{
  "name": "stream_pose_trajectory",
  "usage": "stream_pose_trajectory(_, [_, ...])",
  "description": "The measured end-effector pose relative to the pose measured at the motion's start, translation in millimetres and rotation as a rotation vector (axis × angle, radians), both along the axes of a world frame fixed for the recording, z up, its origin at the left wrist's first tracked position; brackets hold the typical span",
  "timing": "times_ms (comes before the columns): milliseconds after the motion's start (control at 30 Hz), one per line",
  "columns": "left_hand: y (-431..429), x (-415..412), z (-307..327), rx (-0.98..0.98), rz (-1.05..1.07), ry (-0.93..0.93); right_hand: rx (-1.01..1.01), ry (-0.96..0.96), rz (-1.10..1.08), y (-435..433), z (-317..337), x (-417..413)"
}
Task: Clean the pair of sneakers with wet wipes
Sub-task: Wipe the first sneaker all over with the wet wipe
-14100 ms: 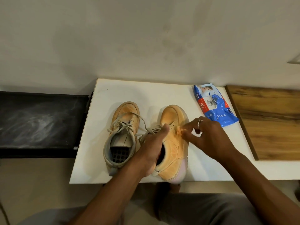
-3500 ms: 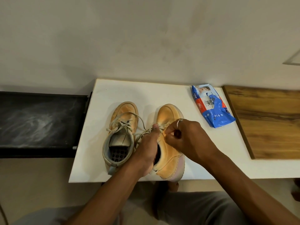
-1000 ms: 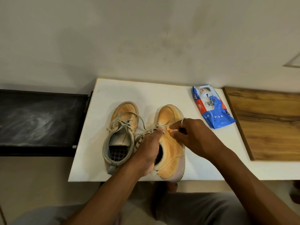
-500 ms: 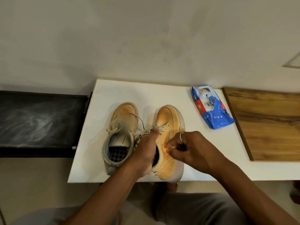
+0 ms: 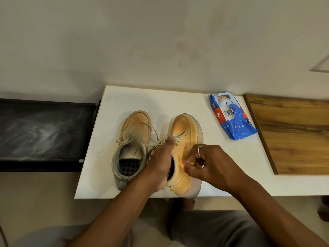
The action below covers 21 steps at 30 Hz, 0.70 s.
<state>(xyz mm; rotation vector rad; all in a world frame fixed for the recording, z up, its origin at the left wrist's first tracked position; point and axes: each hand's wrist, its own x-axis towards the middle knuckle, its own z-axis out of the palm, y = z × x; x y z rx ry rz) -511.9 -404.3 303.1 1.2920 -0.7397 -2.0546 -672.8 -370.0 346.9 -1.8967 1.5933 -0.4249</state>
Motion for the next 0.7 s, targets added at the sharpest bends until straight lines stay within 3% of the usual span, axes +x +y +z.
stream_pose_trajectory(100, [0,1,1,-0.002,0.008,-0.002,-0.065,-0.004,-0.084,-4,0,3])
stream_pose_trajectory(233, [-1,3,1,0.027,0.01,0.017,0.03,-0.08,0.071,5,1,6])
stream_pose_trajectory(400, [0,0,3,0.011,0.005,0.016,-0.05,-0.005,-0.142,-2,-1,2])
stream_pose_trajectory(567, [-1,2,5,0.027,0.004,0.028,0.023,-0.118,0.098,8,4,9])
stream_pose_trajectory(700, [1,1,6,0.023,-0.007,0.025,-0.063,-0.034,-0.065,2,1,5])
